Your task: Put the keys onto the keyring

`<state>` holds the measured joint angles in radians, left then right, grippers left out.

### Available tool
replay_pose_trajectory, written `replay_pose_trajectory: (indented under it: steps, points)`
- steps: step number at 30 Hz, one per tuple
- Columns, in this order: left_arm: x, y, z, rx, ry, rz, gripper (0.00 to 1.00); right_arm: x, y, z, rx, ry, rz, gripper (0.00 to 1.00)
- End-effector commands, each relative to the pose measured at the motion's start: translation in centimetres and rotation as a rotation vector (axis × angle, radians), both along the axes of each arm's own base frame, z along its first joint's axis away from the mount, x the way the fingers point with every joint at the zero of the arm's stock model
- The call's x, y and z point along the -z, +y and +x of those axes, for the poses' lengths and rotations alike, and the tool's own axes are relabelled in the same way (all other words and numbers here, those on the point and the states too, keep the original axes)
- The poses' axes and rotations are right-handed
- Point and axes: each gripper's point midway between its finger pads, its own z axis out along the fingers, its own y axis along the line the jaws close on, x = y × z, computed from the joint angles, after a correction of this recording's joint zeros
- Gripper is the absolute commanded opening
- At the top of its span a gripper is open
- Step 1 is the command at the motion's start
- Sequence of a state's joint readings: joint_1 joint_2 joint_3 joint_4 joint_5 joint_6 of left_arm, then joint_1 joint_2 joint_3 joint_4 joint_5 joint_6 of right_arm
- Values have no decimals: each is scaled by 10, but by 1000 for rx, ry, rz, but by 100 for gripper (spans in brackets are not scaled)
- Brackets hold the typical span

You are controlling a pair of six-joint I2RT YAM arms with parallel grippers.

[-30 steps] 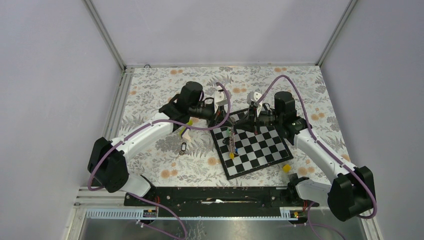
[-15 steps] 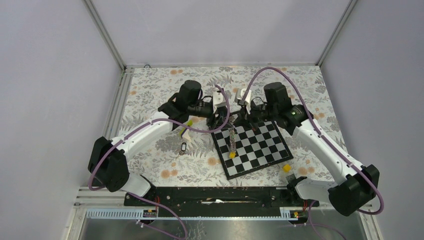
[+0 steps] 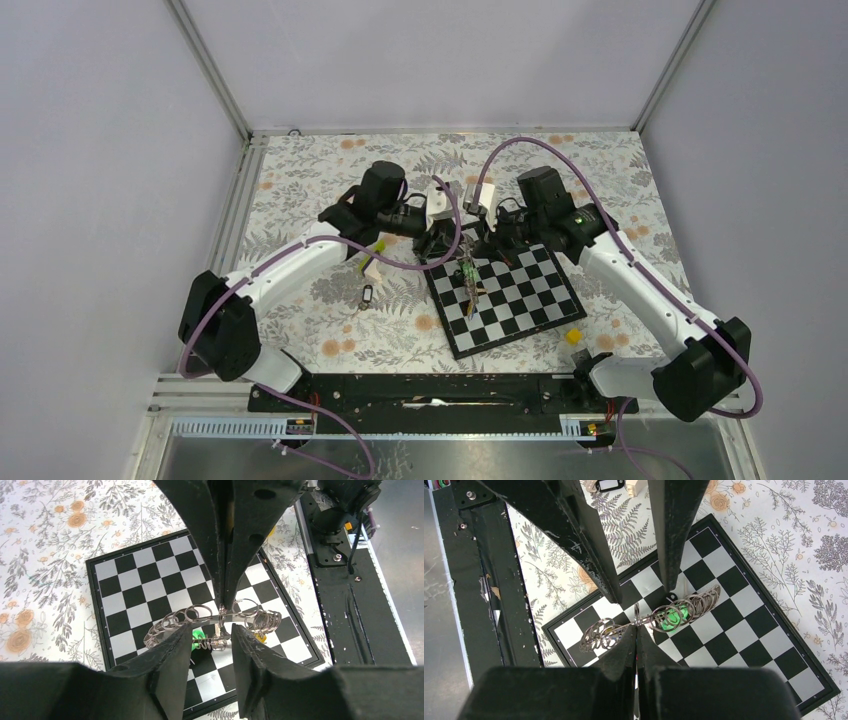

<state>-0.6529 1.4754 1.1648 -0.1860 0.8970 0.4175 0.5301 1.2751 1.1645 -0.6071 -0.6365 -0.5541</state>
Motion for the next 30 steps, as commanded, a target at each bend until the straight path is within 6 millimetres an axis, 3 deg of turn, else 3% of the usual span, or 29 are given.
replay_pose_trajectory:
  steps: [1, 13, 24, 30]
  points:
    - [-25, -11, -1, 71, -56, -72, 39, -23, 9, 6, -13, -51, 46, 0]
    - [-18, -18, -7, 114, -40, -85, 33, -27, 14, 4, -18, -43, 79, 0]
    - [-12, -21, -10, 135, -15, -88, 9, -24, 12, 3, -8, -58, 89, 0]
    - [-14, -19, -12, 136, -19, -93, 4, -20, 8, 2, 4, -71, 81, 0]
